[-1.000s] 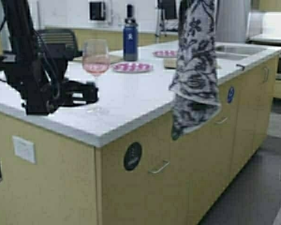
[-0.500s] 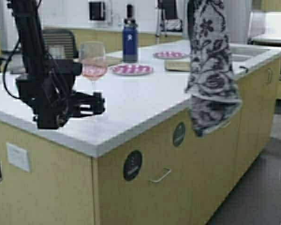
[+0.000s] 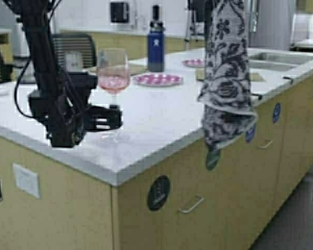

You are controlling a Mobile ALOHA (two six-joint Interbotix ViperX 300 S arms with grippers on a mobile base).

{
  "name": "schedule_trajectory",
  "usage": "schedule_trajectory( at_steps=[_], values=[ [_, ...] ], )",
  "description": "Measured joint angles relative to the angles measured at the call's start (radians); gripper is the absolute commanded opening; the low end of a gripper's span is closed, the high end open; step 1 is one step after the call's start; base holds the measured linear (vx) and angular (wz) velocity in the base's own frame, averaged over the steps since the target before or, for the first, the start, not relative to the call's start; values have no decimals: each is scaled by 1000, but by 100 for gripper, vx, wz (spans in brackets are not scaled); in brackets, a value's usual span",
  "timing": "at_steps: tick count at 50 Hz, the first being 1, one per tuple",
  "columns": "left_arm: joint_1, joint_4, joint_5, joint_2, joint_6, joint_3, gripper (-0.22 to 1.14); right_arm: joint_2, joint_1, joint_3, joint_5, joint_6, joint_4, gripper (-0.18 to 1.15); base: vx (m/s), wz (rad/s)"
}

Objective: Get the cloth and wipe up the spill under the wine glass

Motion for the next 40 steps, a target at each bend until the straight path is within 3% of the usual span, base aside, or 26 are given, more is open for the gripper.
schedule_trajectory(
  at_steps=[26, 31, 40],
  values=[
    [-54, 63, 17, 64, -2, -118, 97, 0, -2, 3, -14, 0, 0, 5, 6, 4],
    [-52, 64, 17, 64, -2, -115, 88, 2, -2, 3, -32, 0, -2, 5, 4, 2],
    [-69, 66, 9, 63, -6, -101, 56, 66, -15, -41, -81, 0, 2, 5, 4, 1]
  ],
)
